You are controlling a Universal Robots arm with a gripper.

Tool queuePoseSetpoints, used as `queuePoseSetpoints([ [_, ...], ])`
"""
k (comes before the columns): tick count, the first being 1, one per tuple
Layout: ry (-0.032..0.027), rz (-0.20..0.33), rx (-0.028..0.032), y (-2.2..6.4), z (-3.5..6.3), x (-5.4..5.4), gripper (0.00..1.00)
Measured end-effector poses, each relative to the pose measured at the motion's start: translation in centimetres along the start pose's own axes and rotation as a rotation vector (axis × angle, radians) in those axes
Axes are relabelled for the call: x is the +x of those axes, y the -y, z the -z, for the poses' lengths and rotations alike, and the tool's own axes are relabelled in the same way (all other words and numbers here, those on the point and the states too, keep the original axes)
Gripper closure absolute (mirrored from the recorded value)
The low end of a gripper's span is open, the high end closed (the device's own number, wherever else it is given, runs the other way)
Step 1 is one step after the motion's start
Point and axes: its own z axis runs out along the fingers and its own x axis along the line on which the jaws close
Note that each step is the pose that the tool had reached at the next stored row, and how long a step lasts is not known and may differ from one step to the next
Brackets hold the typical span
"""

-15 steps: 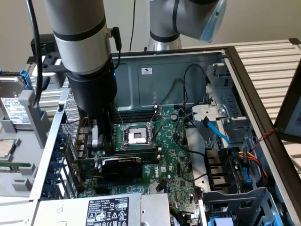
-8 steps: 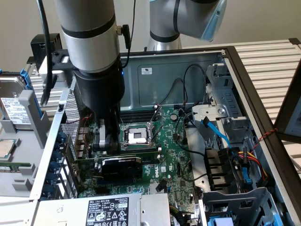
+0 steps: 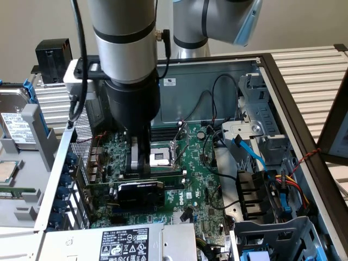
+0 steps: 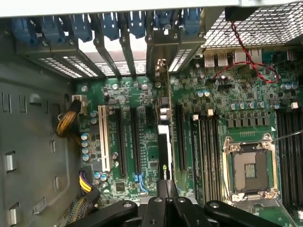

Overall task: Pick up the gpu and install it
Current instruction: 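Press down on the gpu until it lock into place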

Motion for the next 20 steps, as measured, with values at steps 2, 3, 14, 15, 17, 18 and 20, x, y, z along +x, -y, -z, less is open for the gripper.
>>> queuePoseSetpoints([
  [2,0.0032,0.004,-0.0017,0.15,-0.19,-0.1,0.89],
  [3,0.0053,0.006,-0.0035,0.15,-0.26,-0.1,0.89],
  [14,0.0072,0.028,-0.0299,0.12,-1.52,-0.4,0.89],
  [15,0.0077,0.029,-0.0300,0.11,-1.62,-0.5,0.89],
  [17,0.0082,0.032,-0.0303,0.09,-1.83,-0.7,0.89],
  [18,0.0085,0.033,-0.0306,0.09,-1.92,-0.7,0.89],
  [20,0.0082,0.036,-0.0331,0.09,-2.03,-0.7,0.89],
])
